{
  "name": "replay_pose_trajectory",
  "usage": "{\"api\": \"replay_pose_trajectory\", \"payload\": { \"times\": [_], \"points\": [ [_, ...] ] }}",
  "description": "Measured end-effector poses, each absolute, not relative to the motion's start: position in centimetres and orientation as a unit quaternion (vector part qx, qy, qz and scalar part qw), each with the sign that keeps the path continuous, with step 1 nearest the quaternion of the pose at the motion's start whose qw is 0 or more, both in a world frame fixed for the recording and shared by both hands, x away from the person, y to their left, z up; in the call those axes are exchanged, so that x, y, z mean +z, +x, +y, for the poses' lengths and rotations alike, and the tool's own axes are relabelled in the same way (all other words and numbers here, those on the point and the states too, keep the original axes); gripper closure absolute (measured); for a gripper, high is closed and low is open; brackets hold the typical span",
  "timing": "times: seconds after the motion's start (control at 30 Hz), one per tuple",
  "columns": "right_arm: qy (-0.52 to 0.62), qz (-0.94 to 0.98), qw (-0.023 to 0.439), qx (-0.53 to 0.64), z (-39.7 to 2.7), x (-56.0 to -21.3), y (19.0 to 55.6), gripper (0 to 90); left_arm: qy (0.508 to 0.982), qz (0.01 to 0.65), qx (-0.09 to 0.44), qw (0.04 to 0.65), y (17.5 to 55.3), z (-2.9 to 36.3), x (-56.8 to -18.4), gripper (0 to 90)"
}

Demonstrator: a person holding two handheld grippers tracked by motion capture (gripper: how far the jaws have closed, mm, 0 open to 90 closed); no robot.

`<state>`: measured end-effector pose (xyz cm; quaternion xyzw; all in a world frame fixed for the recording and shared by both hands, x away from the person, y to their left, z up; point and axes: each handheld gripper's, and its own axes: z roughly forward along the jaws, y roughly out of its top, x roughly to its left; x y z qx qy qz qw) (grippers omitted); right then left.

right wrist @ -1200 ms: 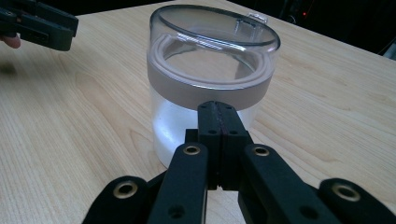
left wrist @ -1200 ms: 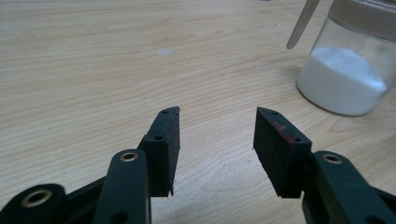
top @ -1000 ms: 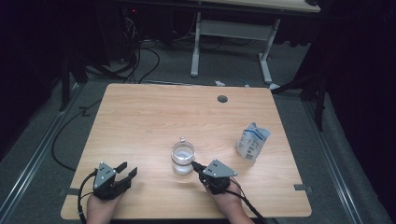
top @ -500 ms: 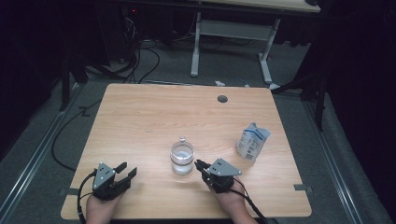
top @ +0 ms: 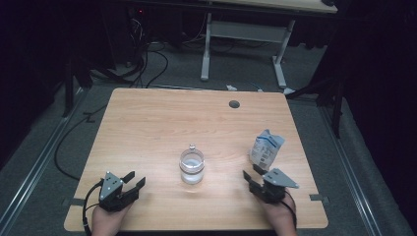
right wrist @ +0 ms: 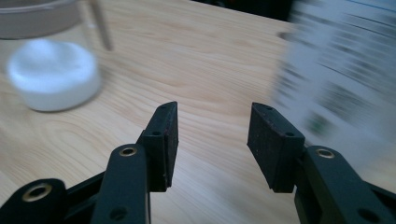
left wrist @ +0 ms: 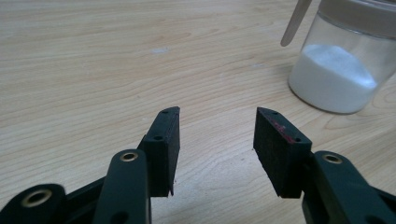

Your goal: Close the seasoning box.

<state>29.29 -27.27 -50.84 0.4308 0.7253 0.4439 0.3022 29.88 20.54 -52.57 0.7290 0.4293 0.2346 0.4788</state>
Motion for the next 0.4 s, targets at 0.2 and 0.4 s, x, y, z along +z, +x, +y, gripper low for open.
{"api": "replay_pose_trajectory", "payload": {
  "times": [0.2, 0.4],
  "points": [
    [0.466, 0.702, 0.304, 0.444, -30.4, -51.1, 28.5, 52.3, 0.734, 0.426, 0.234, 0.474, 29.9, 19.9, -52.6, 50.8],
    [0.460, 0.704, 0.303, 0.447, -29.9, -51.0, 28.8, 51.8, 0.733, 0.427, 0.235, 0.474, 29.9, 20.1, -52.6, 50.7]
  ]
}}
